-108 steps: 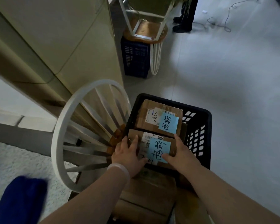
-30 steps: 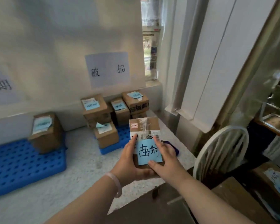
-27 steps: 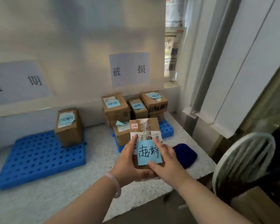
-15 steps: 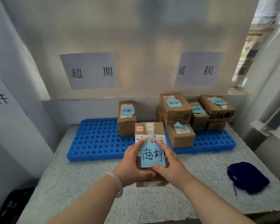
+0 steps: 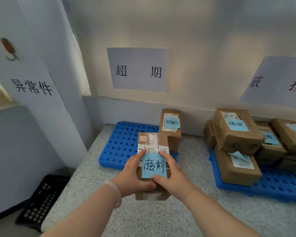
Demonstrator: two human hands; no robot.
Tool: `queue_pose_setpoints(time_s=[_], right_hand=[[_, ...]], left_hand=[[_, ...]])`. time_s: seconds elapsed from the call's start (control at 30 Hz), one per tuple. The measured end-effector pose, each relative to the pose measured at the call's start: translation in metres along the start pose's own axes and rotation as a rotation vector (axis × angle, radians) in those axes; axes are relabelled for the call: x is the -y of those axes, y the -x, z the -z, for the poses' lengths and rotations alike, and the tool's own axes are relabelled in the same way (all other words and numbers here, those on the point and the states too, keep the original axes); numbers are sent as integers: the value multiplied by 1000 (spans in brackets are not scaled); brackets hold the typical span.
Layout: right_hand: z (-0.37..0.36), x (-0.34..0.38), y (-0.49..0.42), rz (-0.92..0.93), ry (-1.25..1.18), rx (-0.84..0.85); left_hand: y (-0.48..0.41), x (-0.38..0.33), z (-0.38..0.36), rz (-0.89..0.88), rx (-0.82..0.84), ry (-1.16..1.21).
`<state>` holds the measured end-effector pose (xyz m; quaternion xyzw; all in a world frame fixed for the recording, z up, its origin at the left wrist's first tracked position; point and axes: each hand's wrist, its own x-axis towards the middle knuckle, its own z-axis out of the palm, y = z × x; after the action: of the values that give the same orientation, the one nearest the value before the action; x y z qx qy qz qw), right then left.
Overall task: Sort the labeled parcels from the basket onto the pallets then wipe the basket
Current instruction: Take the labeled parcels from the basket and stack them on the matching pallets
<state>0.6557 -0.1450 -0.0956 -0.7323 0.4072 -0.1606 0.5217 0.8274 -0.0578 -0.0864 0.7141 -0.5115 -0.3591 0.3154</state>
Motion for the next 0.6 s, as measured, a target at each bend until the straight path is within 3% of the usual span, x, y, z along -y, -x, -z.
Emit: queue_pose_setpoints(time_s=[0.3,0.6], right_hand=[[-26,4,-77,-60,43,105],[-69,-8,-138,-143,-52,6]], left_hand=[[-45,42,34,100,-3,28],[-115,97,65,62,139,11]])
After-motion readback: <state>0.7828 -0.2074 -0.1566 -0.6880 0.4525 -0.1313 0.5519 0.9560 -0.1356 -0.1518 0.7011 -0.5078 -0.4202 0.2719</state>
